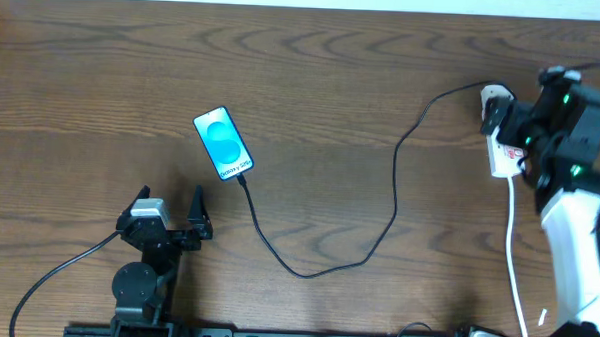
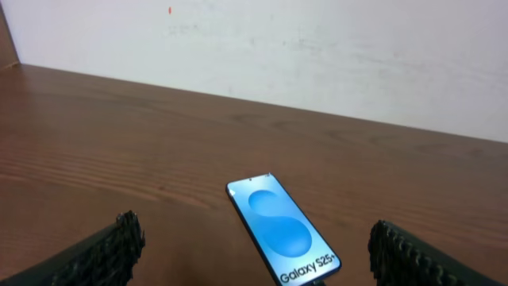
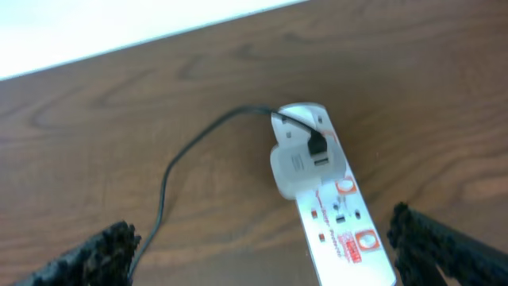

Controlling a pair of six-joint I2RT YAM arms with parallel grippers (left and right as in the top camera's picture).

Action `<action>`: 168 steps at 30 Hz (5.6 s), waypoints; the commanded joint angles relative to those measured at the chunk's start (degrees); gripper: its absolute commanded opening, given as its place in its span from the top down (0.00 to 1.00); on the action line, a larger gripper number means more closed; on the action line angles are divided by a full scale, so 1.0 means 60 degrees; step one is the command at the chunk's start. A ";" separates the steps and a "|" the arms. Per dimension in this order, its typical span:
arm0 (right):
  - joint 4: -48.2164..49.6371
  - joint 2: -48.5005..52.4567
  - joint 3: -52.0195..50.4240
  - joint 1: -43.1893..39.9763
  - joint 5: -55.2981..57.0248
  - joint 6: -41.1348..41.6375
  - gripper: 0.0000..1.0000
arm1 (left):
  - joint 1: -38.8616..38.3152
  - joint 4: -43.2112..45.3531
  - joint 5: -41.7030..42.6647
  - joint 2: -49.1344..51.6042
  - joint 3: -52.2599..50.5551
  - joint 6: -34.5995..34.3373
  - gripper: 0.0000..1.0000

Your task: Plug charger to phone and switch on socket

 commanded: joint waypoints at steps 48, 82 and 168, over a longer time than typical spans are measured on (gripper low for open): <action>0.4528 -0.9202 -0.8910 0.1818 0.0022 -0.1880 0.01 | 0.0040 -0.0393 -0.0127 -0.0076 -0.0146 0.0102 0.07; 0.1373 -1.3009 -0.9041 0.3158 0.2182 -0.0685 0.01 | 0.0040 -0.0397 -0.0127 -0.0076 -0.0146 0.0102 0.07; 0.1319 -1.3009 -0.9041 0.3475 0.1545 0.0018 0.01 | 0.0040 -0.0393 -0.0131 -0.0076 -0.0146 0.0102 0.07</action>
